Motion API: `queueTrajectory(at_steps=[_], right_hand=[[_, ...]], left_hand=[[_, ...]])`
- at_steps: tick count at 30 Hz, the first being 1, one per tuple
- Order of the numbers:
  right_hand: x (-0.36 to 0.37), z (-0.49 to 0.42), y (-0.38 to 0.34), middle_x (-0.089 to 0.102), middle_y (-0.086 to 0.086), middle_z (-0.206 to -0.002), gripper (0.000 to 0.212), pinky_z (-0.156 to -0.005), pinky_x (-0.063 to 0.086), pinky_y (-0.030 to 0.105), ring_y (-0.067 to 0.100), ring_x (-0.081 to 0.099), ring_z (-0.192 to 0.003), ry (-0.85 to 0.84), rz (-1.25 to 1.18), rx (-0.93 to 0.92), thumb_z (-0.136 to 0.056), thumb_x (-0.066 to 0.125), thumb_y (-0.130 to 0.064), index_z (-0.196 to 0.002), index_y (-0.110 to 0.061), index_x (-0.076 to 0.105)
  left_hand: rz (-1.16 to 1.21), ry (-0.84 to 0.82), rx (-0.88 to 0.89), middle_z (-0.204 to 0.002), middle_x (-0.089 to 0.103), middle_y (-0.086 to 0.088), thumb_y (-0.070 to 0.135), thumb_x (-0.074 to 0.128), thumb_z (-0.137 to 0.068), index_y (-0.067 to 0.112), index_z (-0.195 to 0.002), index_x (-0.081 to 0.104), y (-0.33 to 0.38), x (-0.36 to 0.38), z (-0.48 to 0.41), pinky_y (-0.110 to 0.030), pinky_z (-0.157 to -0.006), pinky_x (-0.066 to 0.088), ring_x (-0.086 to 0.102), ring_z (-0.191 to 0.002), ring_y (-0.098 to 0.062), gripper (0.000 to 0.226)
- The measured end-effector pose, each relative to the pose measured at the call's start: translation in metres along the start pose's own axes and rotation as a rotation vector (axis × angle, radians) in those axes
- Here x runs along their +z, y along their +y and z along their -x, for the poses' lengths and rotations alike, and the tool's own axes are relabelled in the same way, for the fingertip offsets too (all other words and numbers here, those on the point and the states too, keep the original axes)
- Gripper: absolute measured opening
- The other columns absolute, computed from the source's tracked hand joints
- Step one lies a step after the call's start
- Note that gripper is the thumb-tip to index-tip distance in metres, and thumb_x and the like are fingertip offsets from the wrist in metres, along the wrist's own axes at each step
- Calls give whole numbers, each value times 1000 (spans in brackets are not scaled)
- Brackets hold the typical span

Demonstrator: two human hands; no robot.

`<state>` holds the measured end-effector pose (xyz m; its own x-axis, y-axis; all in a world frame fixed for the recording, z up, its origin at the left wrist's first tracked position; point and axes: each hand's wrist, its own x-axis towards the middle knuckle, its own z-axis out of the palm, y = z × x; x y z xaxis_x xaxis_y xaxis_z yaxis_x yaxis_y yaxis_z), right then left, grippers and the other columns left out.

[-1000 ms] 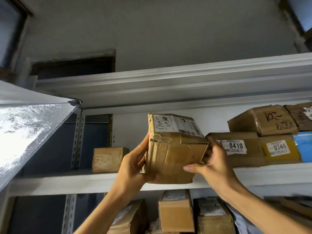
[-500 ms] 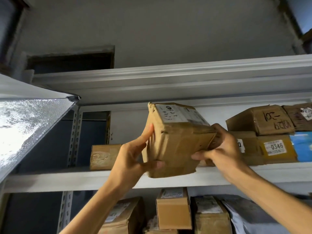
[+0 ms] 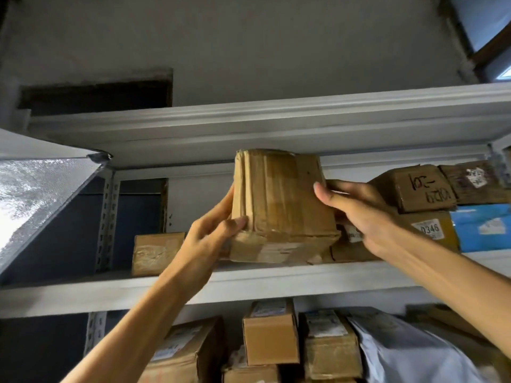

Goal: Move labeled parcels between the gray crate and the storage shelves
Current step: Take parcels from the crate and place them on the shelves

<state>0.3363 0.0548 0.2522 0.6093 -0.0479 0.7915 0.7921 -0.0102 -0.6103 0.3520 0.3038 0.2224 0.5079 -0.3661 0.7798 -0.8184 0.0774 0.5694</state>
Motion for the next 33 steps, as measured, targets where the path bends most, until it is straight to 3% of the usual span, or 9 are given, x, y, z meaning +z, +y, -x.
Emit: queueTrajectory(at_steps=[2, 4, 6, 11, 14, 18, 23, 28, 33], right_hand=[[1, -1, -7, 72, -12, -109, 43, -110, 33, 46, 11, 55, -120, -108, -75, -9, -67, 73, -53, -98, -24, 74], [0, -1, -15, 67, -6, -123, 38, -111, 26, 59, 18, 50, -128, -196, -128, -23, -76, 62, -47, -106, -27, 74], [-1, -3, -27, 67, -7, -123, 33, -105, 38, 53, 17, 53, -124, -321, -46, -77, -76, 63, -46, -105, -33, 74], [0, -9, -28, 63, -16, -128, 78, -93, 52, 31, 8, 58, -118, -381, 213, -114, -64, 82, -40, -137, -35, 52], [6, -9, -23, 72, -12, -109, 49, -74, 56, 25, 9, 67, -103, -281, 119, -119, -70, 74, -35, -118, -28, 65], [16, -12, -23, 73, -12, -88, 13, -65, 55, 21, 10, 66, -90, -174, 101, -120, -83, 68, -31, -94, -25, 64], [29, -14, -15, 66, 4, -102, 19, -67, 54, 28, 19, 62, -95, -162, 166, -58, -89, 65, -34, -96, -17, 59], [51, -23, 18, 67, 12, -105, 23, -83, 56, 39, 24, 63, -101, -189, 279, 3, -85, 71, -19, -102, -8, 60], [75, -39, 64, 69, 11, -106, 20, -93, 52, 42, 24, 64, -101, -105, 277, 33, -82, 75, -12, -98, -11, 64]], left_hand=[[146, 67, -109, -132, 59, -12, 57, 54, -84, 30, -142, 42, 1, 0, -7, -59, -88, 52, 62, -113, -36, 65], [286, 123, -243, -129, 62, -14, 61, 30, -94, 29, -138, 47, -1, 3, -11, -67, -94, 44, 63, -111, -37, 57], [346, 109, -258, -126, 65, -12, 63, 21, -94, 31, -137, 50, 2, 5, -10, -67, -95, 43, 64, -111, -36, 61], [267, 16, -271, -125, 66, -5, 85, 33, -69, 36, -134, 51, 15, 2, -3, -55, -85, 55, 65, -110, -32, 84], [121, 45, -131, -122, 68, -1, 60, 76, -68, 30, -132, 54, 18, 1, 1, -40, -75, 59, 67, -108, -25, 75], [-7, 147, -16, -118, 69, -1, 20, 72, -78, 21, -131, 57, 32, -4, -5, -33, -70, 59, 69, -103, -23, 56], [-164, 218, -104, -111, 71, 1, 39, 65, -78, 21, -128, 60, 37, -14, -9, -37, -86, 55, 68, -103, -20, 54], [-232, 412, -127, -107, 68, 0, 14, 60, -93, 13, -124, 61, 10, -24, 0, -30, -72, 55, 65, -98, -17, 31], [-467, 459, -121, -108, 70, -5, 8, 66, -88, 7, -118, 66, -20, -41, 0, -45, -81, 59, 67, -98, -22, 30]])
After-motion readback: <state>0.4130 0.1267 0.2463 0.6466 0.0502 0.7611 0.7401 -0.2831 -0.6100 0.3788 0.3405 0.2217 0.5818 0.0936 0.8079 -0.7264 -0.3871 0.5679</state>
